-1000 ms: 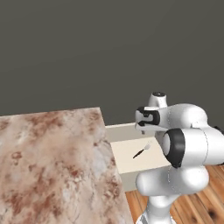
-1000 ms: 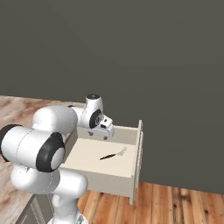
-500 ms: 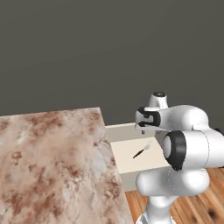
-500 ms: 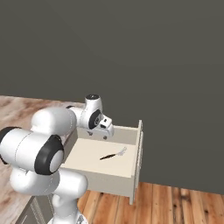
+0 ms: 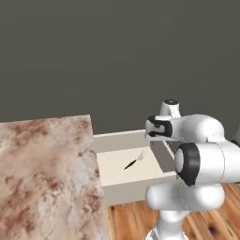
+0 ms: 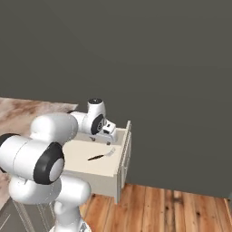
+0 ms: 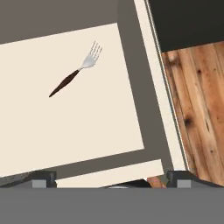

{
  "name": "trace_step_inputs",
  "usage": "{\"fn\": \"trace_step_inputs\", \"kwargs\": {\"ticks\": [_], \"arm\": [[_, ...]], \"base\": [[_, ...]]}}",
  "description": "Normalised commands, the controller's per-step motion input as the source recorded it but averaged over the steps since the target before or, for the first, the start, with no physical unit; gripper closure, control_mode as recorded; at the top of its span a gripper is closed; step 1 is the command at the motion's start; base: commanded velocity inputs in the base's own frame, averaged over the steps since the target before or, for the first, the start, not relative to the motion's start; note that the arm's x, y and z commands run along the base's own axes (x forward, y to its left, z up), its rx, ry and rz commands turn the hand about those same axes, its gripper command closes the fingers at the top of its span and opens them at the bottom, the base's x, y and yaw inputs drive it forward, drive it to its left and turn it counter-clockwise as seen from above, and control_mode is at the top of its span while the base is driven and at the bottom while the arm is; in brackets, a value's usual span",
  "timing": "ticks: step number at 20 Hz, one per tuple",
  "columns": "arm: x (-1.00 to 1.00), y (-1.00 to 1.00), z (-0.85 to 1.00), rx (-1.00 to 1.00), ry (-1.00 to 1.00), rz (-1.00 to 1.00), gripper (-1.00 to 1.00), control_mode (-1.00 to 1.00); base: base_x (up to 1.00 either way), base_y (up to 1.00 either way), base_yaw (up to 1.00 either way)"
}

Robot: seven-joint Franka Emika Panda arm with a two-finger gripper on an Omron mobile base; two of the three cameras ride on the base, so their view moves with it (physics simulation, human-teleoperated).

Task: Organize the utensils by type. Pick up the wooden spoons from the counter and place them in the open cabinet. Then pick up the metallic utensils from the counter and place them in the open drawer.

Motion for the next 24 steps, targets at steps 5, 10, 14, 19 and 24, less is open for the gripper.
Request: {"fn": "trace_step_inputs", "kwargs": {"ticks": [5, 10, 14, 19, 24], "arm": [[0.00, 0.00, 0.00, 0.00, 0.00, 0.00, -1.00, 1.00], [0.00, 0.00, 0.00, 0.00, 0.00, 0.00, -1.00, 1.00], [0.00, 0.00, 0.00, 0.00, 0.00, 0.00, -1.00, 1.00], [0.00, 0.00, 0.00, 0.00, 0.00, 0.00, -1.00, 1.00], [0.00, 0.00, 0.00, 0.00, 0.00, 0.00, -1.00, 1.00]], "base": [[-0.82, -0.46, -0.01], [-0.93, -0.14, 0.21], [-0.70, -0.04, 0.89], [-0.31, 0.00, 1.00], [-0.15, 0.00, 1.00]]}}
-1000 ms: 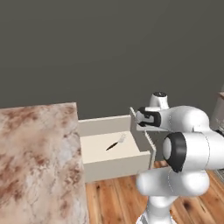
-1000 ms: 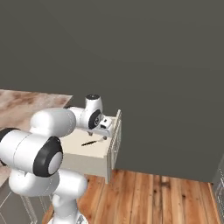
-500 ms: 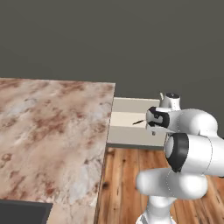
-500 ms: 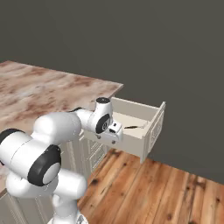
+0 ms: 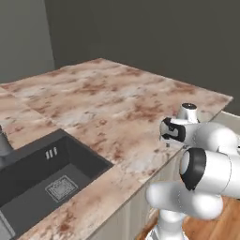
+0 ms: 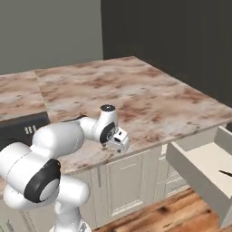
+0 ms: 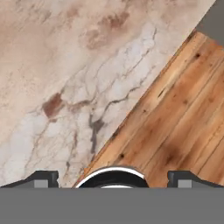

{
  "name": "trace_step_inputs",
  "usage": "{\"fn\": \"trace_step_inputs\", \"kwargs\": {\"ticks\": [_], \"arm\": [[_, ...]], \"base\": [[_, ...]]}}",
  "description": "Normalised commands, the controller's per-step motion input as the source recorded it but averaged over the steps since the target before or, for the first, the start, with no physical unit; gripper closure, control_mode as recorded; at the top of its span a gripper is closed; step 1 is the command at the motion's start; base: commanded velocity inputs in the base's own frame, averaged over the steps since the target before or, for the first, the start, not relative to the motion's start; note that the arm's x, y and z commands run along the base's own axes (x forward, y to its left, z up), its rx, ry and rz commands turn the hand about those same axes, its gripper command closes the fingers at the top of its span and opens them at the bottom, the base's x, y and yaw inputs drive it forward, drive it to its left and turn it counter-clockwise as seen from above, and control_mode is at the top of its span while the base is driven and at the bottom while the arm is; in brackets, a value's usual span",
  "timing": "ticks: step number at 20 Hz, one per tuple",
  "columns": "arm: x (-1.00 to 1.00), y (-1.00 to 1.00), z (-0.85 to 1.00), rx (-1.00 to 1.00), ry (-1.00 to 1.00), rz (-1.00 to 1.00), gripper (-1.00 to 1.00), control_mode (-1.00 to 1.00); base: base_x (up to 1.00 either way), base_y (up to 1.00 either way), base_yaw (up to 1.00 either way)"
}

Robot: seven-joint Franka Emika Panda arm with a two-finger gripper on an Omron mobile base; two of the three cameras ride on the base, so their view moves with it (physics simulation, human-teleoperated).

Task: Organize the utensils by type. Pick up the wooden spoons from the counter and place them in the open cabinet. Then pick up the metallic utensils from the counter and place them in the open drawer.

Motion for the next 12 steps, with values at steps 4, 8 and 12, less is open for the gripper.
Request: {"fn": "trace_step_inputs", "kwargs": {"ticks": [4, 8, 12], "arm": [[0.00, 0.00, 0.00, 0.00, 0.00, 0.00, -1.00, 1.00], [0.00, 0.00, 0.00, 0.00, 0.00, 0.00, -1.00, 1.00], [0.00, 0.00, 0.00, 0.00, 0.00, 0.00, -1.00, 1.00]], "base": [[-0.21, 0.04, 1.00], [-0.21, 0.10, 1.00], [-0.08, 0.18, 1.00]]}}
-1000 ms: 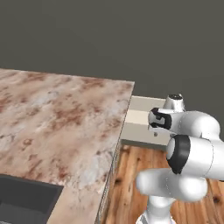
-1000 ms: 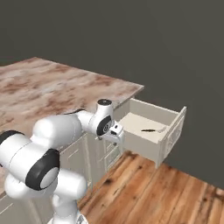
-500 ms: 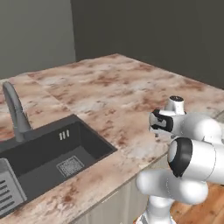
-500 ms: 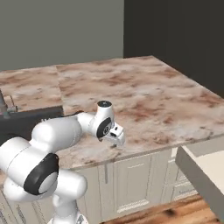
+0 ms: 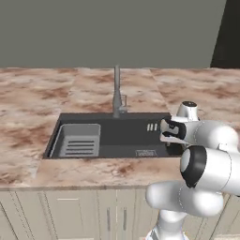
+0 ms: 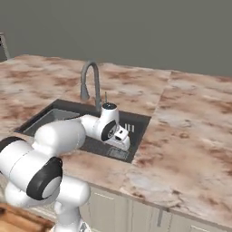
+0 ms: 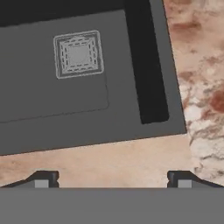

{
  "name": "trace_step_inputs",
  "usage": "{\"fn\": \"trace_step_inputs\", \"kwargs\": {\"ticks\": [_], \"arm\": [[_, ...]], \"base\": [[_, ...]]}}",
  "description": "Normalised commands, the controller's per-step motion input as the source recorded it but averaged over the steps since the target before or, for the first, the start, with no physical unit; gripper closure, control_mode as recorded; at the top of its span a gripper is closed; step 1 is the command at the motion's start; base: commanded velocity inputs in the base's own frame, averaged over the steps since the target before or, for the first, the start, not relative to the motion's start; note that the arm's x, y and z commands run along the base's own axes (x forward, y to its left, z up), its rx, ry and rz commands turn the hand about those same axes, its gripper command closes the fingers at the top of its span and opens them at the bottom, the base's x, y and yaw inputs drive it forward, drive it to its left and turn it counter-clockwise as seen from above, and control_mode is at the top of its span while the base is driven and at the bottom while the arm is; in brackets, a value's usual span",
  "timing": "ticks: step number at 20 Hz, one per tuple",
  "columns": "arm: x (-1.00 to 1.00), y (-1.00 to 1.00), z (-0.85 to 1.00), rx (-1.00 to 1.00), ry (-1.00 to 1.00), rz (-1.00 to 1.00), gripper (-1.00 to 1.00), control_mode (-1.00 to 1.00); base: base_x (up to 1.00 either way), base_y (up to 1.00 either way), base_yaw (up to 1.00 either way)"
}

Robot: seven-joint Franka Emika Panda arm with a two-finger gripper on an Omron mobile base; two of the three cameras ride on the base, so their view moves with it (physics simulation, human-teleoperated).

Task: Organize the utensils by type. Pick up the wooden spoons from the counter and place them in the open cabinet. Then pick up the metallic utensils from the counter and place them in the open drawer.

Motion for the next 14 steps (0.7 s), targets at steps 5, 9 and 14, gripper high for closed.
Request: {"fn": "trace_step_inputs", "kwargs": {"ticks": [5, 9, 14], "arm": [[0.00, 0.00, 0.00, 0.00, 0.00, 0.00, -1.00, 1.00], [0.00, 0.00, 0.00, 0.00, 0.00, 0.00, -1.00, 1.00], [0.00, 0.00, 0.00, 0.00, 0.00, 0.00, -1.00, 1.00]], "base": [[-0.04, 0.21, 1.00], [0.00, 0.27, 1.00], [0.00, 0.36, 1.00]]}}
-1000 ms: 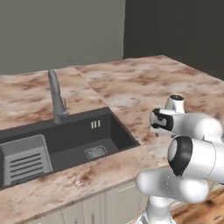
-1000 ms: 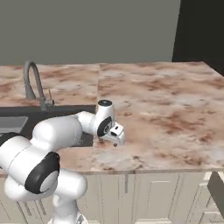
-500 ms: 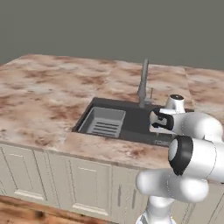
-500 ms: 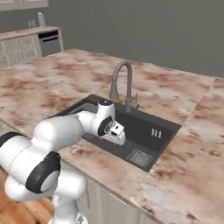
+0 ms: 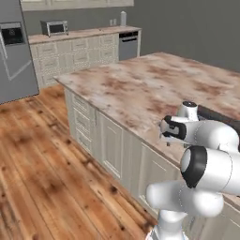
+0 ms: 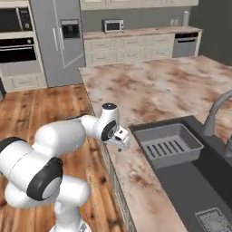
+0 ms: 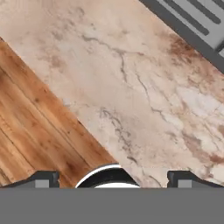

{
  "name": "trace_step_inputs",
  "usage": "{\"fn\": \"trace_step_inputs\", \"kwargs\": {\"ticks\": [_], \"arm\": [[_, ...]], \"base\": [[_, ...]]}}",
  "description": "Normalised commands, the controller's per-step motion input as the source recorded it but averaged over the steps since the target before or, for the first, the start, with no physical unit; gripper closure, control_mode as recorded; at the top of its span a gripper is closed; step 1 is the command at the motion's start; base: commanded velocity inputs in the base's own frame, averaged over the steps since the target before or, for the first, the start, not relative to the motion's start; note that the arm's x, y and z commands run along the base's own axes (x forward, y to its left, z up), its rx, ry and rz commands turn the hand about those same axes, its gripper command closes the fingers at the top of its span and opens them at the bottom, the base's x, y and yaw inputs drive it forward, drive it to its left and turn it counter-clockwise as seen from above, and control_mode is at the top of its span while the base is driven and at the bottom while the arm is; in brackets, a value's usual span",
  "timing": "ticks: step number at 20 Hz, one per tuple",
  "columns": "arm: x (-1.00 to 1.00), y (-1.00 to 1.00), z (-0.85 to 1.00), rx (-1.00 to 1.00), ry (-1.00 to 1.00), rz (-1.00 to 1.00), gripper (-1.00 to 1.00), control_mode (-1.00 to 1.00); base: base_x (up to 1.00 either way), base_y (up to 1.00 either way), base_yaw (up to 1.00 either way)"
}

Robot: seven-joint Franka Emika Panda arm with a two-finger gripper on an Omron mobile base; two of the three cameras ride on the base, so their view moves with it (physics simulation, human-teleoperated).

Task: Organize the utensils by type. Pick up the wooden spoons from the counter and place them in the open cabinet. Then pick up the metallic utensils from the counter and place them in the open drawer.

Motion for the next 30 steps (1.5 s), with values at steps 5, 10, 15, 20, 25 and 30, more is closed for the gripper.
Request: {"fn": "trace_step_inputs", "kwargs": {"ticks": [5, 10, 15, 20, 25, 30], "arm": [[0.00, 0.00, 0.00, 0.00, 0.00, 0.00, -1.00, 1.00], [0.00, 0.00, 0.00, 0.00, 0.00, 0.00, -1.00, 1.00], [0.00, 0.00, 0.00, 0.00, 0.00, 0.00, -1.00, 1.00], [0.00, 0.00, 0.00, 0.00, 0.00, 0.00, -1.00, 1.00], [0.00, 0.00, 0.00, 0.00, 0.00, 0.00, -1.00, 1.00], [0.00, 0.00, 0.00, 0.00, 0.00, 0.00, -1.00, 1.00]], "base": [[0.21, 0.42, 0.85], [0.96, 0.56, 0.08], [1.00, 0.52, 0.00], [1.00, 0.66, 0.00], [1.00, 0.62, 0.00], [1.00, 0.54, -0.03]]}}
